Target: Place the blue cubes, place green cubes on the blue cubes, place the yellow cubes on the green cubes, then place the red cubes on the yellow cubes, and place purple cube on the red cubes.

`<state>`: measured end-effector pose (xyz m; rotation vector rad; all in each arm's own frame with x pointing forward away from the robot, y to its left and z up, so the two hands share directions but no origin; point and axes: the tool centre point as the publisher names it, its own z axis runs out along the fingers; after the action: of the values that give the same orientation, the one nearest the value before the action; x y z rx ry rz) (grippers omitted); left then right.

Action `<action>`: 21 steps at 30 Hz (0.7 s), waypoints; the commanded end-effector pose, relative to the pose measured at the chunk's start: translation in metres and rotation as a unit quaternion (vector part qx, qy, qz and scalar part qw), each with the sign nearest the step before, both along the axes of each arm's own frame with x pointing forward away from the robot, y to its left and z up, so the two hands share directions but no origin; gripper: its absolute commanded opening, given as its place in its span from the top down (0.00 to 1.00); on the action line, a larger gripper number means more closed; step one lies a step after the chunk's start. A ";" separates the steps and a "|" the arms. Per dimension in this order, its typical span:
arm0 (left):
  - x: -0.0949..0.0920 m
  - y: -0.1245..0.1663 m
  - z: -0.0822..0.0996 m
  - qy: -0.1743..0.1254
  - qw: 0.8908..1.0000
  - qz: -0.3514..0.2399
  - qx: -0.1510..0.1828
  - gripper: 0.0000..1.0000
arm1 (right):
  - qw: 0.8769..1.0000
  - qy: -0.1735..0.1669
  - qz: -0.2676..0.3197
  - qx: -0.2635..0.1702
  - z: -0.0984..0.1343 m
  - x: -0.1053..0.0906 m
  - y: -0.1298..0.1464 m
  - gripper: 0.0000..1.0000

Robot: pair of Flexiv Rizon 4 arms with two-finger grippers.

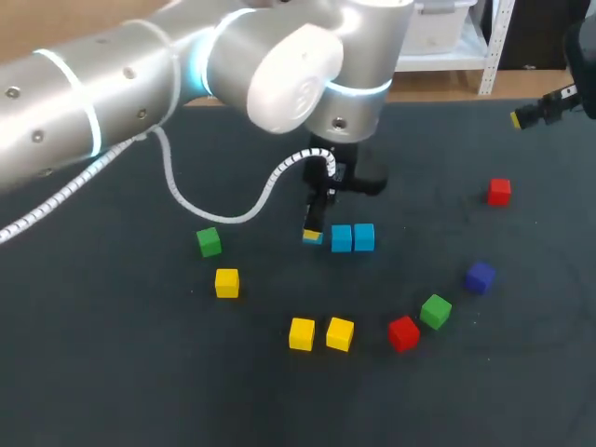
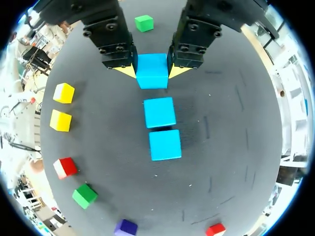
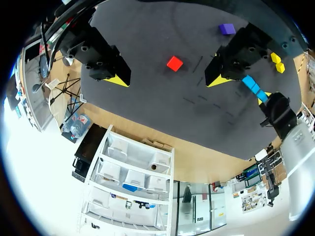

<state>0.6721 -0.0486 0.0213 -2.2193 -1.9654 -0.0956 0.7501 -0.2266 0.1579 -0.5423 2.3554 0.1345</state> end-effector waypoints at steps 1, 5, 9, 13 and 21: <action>0.006 -0.004 -0.001 0.018 1.000 0.009 0.007 1.00 | 1.000 -0.005 -0.003 -0.001 -0.002 -0.001 0.001 0.00; 0.005 -0.005 -0.003 0.023 0.999 0.026 0.012 1.00 | 1.000 -0.005 -0.003 -0.001 -0.002 -0.001 0.001 0.00; 0.005 -0.006 -0.004 0.027 0.999 0.038 0.016 1.00 | 1.000 -0.005 -0.003 -0.001 -0.002 -0.001 0.001 0.00; 0.003 -0.008 -0.004 0.026 0.999 0.040 0.014 1.00 | 1.000 -0.005 -0.003 -0.001 -0.002 -0.001 0.001 0.00; 0.004 -0.008 -0.009 0.029 0.998 0.045 0.017 1.00 | 1.000 -0.005 -0.003 -0.001 -0.002 -0.001 0.001 0.00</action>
<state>0.6718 -0.0552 0.0133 -2.0963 -2.0192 -0.0541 0.7501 -0.2267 0.1579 -0.5423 2.3554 0.1345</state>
